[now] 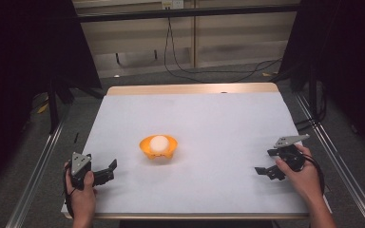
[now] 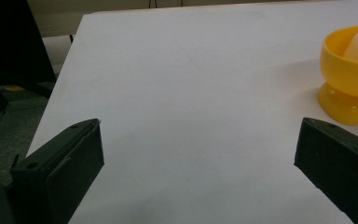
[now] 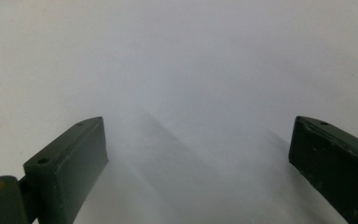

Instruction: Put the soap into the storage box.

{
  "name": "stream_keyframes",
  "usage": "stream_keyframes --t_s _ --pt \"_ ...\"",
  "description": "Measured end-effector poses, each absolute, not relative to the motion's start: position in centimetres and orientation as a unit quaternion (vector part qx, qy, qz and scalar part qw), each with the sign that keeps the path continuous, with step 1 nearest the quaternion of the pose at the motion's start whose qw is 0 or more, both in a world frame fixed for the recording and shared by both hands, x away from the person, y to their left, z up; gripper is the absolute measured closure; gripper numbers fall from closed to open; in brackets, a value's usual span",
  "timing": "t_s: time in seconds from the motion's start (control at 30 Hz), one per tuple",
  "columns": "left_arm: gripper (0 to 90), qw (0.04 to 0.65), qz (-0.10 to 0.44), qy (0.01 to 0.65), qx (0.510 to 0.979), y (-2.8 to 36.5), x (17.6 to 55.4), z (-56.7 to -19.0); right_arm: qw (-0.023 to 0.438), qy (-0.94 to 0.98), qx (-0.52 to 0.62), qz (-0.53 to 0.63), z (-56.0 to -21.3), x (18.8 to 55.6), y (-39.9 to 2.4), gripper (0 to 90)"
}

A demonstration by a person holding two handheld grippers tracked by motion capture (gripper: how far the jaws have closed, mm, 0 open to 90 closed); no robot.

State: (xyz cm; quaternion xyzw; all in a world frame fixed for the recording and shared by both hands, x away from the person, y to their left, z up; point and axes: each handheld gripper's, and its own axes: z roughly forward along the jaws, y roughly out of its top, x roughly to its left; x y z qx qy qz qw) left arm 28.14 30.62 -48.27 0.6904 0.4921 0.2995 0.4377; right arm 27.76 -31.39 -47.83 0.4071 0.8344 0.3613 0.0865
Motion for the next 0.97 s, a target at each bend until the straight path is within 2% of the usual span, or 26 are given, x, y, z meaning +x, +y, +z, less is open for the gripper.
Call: stream_keyframes --t_s 0.53,0.97 --pt "1.0 0.442 0.297 0.493 0.688 30.6 28.1 -48.3 0.104 0.796 0.435 0.408 -48.3 25.3 -34.0 3.5" --pt "1.0 0.441 0.296 0.494 0.689 30.6 28.1 -48.3 0.15 0.75 0.447 0.463 -48.2 22.8 -36.0 1.4"
